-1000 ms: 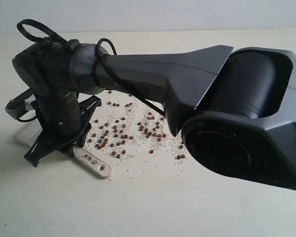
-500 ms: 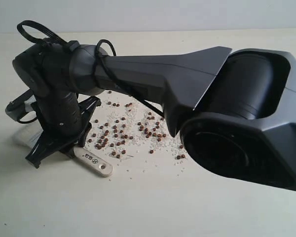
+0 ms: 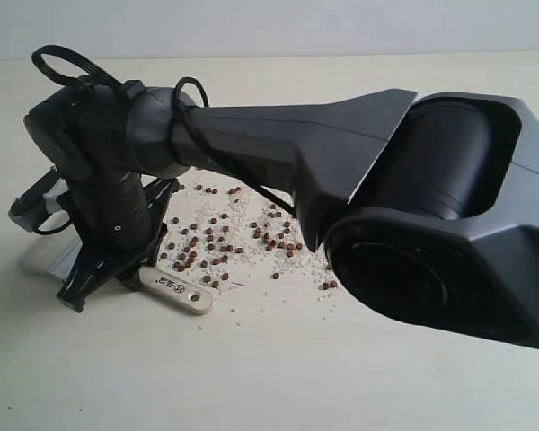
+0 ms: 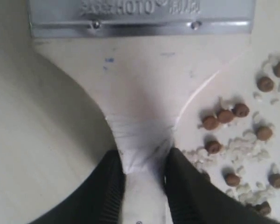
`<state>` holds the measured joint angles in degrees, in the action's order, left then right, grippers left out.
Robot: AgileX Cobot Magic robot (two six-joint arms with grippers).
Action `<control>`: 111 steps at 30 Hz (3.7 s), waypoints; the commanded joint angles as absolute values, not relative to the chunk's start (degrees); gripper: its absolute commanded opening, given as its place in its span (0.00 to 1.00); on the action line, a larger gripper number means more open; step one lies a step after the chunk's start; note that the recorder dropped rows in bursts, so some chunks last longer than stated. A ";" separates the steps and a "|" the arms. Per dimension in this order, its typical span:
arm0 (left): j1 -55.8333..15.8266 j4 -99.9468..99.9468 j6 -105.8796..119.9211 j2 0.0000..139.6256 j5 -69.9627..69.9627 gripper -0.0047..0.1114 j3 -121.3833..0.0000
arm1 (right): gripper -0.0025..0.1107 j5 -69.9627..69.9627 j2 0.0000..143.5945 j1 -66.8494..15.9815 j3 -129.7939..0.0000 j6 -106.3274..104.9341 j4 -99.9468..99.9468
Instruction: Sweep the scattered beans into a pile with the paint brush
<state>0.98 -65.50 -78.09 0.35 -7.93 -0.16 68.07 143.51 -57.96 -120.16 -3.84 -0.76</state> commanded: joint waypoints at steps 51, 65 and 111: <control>0.66 -84.17 -78.44 0.00 7.14 0.04 -0.75 | 0.02 69.96 110.67 -51.15 -94.63 -10.95 -8.12; 0.77 -35.64 -47.06 1.13 27.36 0.04 -1.66 | 0.02 69.96 110.67 -45.90 -94.63 -10.83 -8.01; -18.59 -99.95 -23.49 78.60 1.32 0.14 -46.63 | 0.02 69.96 120.72 -28.52 -104.40 -23.80 11.47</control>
